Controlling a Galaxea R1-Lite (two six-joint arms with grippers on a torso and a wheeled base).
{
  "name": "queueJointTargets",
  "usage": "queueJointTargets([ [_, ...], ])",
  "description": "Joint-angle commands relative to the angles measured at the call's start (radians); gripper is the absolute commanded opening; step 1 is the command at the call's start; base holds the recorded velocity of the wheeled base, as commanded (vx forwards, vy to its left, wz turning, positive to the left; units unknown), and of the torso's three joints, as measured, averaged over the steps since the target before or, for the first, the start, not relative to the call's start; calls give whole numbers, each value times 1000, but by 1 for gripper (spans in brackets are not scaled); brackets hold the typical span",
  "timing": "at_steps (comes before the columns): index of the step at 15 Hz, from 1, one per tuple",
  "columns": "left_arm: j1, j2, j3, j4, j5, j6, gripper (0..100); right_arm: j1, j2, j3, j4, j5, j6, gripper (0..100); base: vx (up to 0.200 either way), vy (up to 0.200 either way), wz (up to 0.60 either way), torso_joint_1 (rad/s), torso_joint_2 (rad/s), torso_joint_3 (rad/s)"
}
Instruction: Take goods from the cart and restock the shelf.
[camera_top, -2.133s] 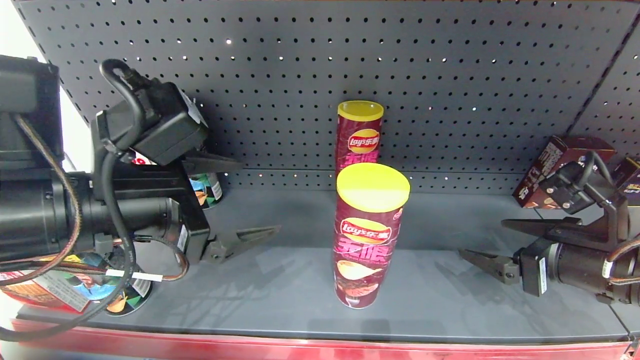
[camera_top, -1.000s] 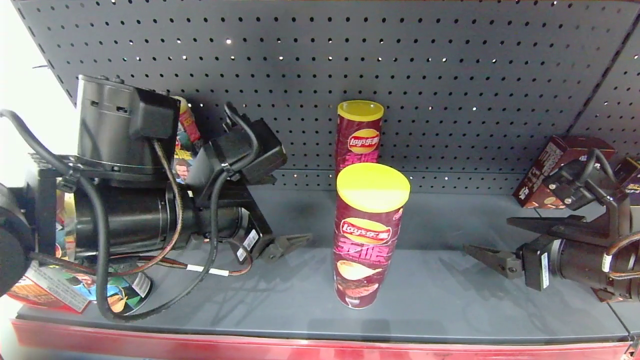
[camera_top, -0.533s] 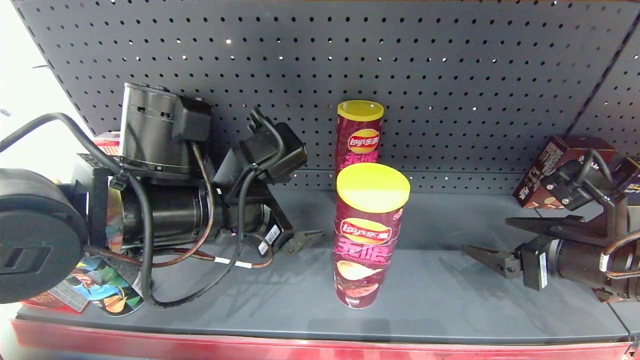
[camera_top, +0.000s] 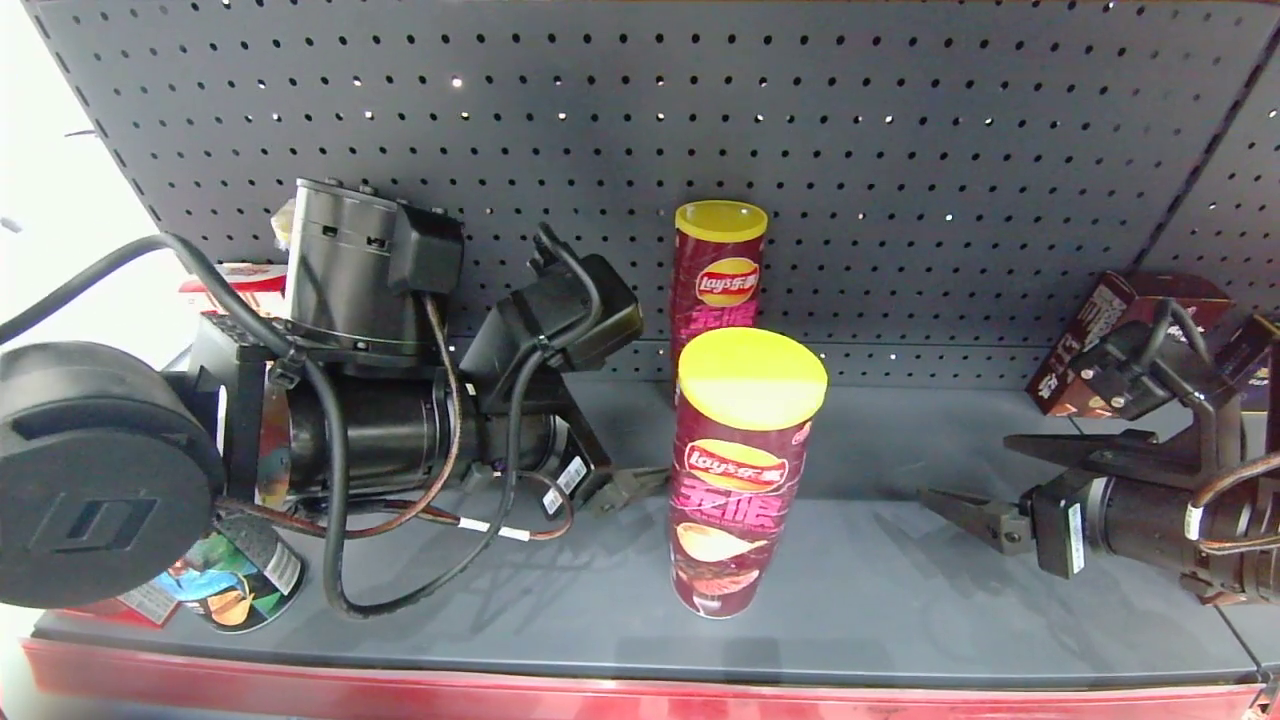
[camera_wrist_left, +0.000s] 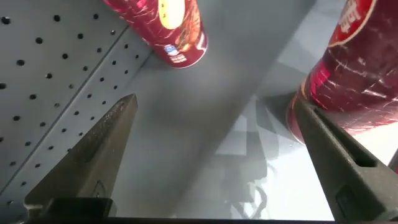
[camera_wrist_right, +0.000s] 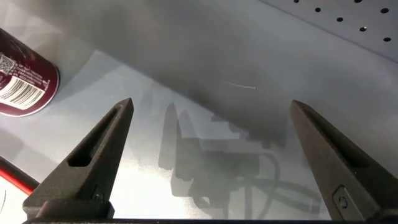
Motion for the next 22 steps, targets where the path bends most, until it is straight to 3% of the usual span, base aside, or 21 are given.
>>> queueJointTargets([
  [1, -13, -4, 6, 1, -1, -1, 100, -1, 2, 2, 0, 0, 0, 100, 0, 0, 0, 0, 0, 0],
  [10, -25, -44, 101, 1, 6, -9, 100, 15, 2, 9, 0, 2, -2, 100, 0, 0, 0, 0, 0, 0],
  [15, 7, -103, 144, 1, 6, -23, 100, 170, 43, 5, 1, -1, -2, 100, 0, 0, 0, 0, 0, 0],
  [22, 12, -123, 163, 1, 6, -31, 100, 249, 55, -8, 1, 13, -2, 100, 0, 0, 0, 0, 0, 0],
])
